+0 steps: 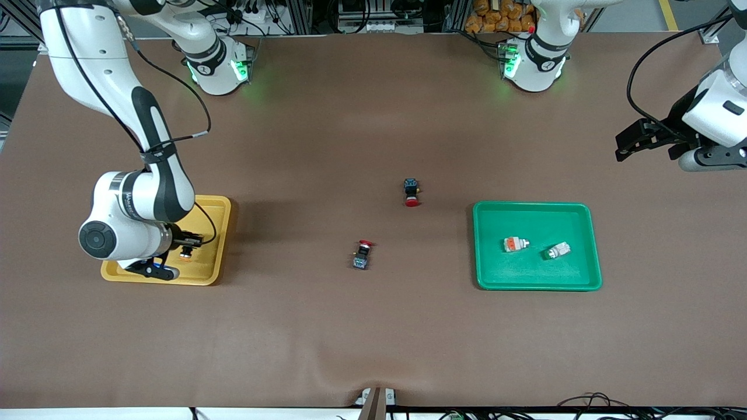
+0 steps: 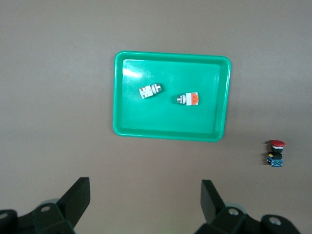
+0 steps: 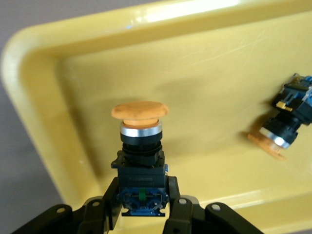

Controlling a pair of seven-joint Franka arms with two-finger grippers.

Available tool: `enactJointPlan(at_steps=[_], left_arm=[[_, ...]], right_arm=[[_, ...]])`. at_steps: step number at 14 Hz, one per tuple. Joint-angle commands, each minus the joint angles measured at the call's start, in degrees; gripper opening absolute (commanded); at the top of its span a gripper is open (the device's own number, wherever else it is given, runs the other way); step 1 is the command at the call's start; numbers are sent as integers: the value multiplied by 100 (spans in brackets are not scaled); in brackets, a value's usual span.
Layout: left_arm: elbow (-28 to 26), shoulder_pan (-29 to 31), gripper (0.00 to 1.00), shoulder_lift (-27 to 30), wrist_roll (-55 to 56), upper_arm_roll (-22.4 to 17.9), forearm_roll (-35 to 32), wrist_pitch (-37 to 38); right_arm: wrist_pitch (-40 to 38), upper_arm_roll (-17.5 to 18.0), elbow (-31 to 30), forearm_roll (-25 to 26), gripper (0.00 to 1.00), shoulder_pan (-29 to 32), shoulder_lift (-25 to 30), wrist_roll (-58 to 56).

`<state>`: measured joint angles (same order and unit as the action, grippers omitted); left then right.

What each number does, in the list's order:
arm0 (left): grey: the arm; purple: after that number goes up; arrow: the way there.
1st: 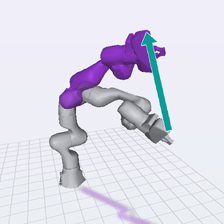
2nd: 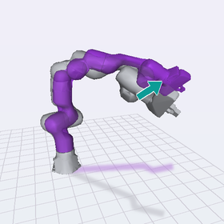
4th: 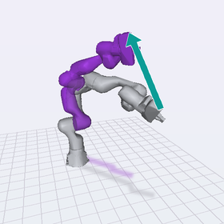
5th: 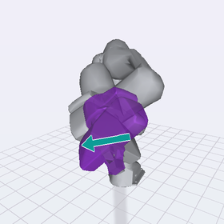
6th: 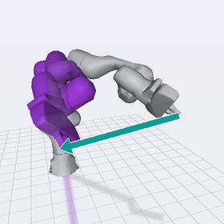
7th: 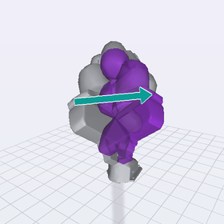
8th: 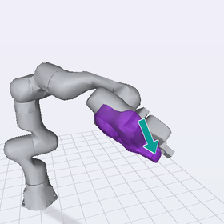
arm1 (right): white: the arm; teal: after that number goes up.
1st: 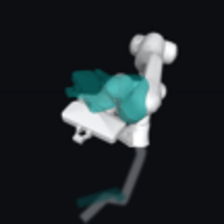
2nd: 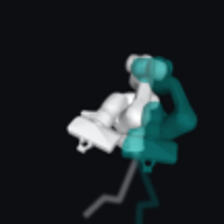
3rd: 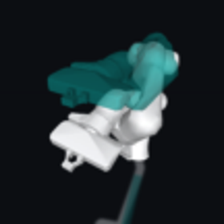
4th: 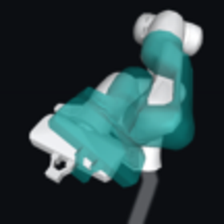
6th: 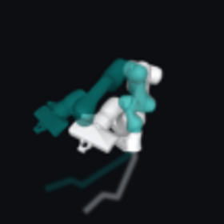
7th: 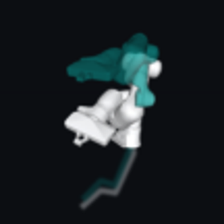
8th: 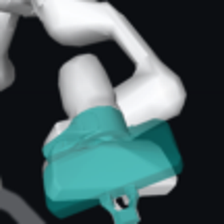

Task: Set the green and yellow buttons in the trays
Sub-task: 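Lower the yellow button into the yellow tray and open the right gripper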

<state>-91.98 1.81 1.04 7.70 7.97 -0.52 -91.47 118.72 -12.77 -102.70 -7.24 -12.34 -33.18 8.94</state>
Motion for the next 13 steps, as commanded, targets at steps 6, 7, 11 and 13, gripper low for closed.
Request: enactJointPlan(at_steps=[6,7,11,13], left_arm=[[31,48,100,98,-146,-6,105,94],[40,48,100,98,-129,-6,87,94],[145,48,100,-16,-102,-6,87,94],[163,22,100,-16,-93,3,61,94]], right_arm=[[-128,99,47,4,100,144,163,-129],[-478,99,344,4,100,196,163,-138],[-1105,116,1427,-179,100,381,75,-147],[-1175,108,1874,-680,100,469,84,-182]])
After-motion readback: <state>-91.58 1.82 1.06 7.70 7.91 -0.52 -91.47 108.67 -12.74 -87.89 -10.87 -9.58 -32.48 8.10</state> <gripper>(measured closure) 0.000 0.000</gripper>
